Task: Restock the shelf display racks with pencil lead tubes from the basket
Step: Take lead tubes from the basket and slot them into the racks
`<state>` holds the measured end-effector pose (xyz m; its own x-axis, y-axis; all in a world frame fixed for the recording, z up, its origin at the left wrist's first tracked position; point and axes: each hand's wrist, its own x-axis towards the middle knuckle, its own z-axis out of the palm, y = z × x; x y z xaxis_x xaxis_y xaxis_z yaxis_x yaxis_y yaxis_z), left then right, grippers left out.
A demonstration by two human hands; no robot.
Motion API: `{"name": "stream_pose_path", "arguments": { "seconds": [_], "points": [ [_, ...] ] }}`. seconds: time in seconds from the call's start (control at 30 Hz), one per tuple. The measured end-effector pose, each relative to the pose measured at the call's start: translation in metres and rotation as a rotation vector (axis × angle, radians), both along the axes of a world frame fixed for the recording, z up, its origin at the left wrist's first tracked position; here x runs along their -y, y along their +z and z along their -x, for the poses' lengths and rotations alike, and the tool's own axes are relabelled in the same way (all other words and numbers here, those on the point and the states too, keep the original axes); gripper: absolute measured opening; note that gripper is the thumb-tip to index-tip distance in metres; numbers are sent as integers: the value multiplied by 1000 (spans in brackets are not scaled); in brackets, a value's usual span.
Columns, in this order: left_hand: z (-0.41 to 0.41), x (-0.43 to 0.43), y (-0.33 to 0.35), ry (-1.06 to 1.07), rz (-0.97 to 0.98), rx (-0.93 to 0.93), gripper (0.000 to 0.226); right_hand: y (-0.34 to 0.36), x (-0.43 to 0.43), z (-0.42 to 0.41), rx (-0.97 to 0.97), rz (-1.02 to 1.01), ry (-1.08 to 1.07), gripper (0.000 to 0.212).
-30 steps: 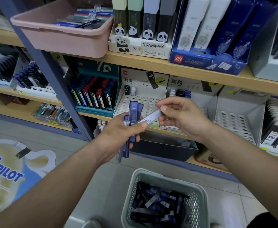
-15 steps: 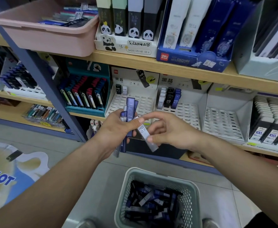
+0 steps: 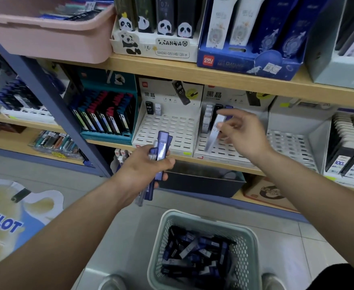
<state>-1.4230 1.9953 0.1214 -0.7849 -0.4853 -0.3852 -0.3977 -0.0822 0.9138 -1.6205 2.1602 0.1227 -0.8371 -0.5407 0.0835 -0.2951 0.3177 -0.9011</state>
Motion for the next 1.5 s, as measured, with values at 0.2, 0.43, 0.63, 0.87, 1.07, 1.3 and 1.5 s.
{"name": "stream_pose_path", "arguments": {
  "seconds": [0.2, 0.43, 0.63, 0.87, 1.07, 1.3, 1.5],
  "points": [
    [-6, 4, 1, -8, -8, 6, 18, -15, 18, 13, -231, -45, -71, 24],
    [-8, 5, 5, -14, -21, -3, 19, -19, 24, 10, -325, -85, -92, 22],
    [-9, 5, 7, -28, -15, 6, 17, -17, 23, 10, -362, -90, -94, 20],
    [-11, 6, 8, -26, -16, 7, 17, -25, 23, 11, -591, -124, 33, 22],
    [-12, 6, 9, -37, -23, 7, 15, -35, 21, 11, -650, -309, 114, 34],
    [-9, 1, 12, -63, -27, -6, 15, 5, 28, -24, -464, -174, 201, 27],
    [-7, -8, 17, -147, -48, -41, 12, 13, 42, -61, 218, -36, 445, 24]
  ]
}}
